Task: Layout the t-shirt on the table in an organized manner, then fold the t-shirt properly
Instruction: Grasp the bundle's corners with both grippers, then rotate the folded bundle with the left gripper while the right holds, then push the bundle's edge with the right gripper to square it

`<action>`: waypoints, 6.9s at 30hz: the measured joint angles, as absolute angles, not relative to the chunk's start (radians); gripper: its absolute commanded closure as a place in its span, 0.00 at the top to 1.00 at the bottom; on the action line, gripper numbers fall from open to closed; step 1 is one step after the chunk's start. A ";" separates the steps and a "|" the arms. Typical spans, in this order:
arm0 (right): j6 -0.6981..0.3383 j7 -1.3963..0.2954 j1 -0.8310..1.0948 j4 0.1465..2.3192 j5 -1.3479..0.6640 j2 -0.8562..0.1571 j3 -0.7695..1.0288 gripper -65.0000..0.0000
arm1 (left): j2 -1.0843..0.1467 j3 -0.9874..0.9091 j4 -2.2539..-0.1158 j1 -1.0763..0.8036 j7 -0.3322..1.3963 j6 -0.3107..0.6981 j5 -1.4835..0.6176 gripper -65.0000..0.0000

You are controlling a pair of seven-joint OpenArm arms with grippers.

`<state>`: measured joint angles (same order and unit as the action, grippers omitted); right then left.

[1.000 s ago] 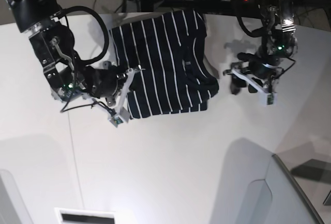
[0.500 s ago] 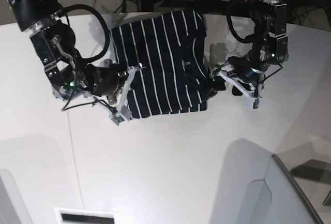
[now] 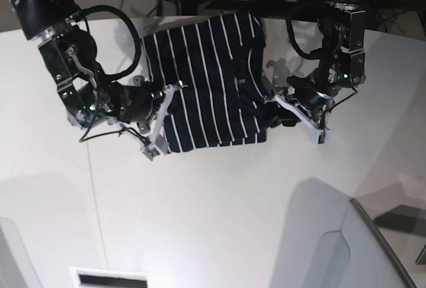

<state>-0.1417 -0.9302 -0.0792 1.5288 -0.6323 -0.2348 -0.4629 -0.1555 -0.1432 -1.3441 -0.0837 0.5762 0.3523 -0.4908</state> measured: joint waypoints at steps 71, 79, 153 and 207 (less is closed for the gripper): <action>-0.142 -0.929 -0.079 1.468 -0.632 -0.229 -0.463 0.00 | -0.128 -0.147 -1.181 0.000 0.576 0.405 -0.501 0.00; -0.142 -0.928 -0.079 1.468 -0.632 -0.229 -0.463 0.00 | -0.128 -0.147 -1.179 0.037 0.579 0.408 -0.495 0.00; -0.142 -0.867 -0.077 1.412 -0.629 -0.234 -0.465 0.00 | -0.054 -0.043 -0.825 0.452 0.416 0.277 -0.217 0.46; -0.331 -0.841 -0.327 1.362 -0.632 -0.190 -0.466 0.00 | -0.077 -0.225 -1.487 -0.162 0.493 0.284 -0.217 0.00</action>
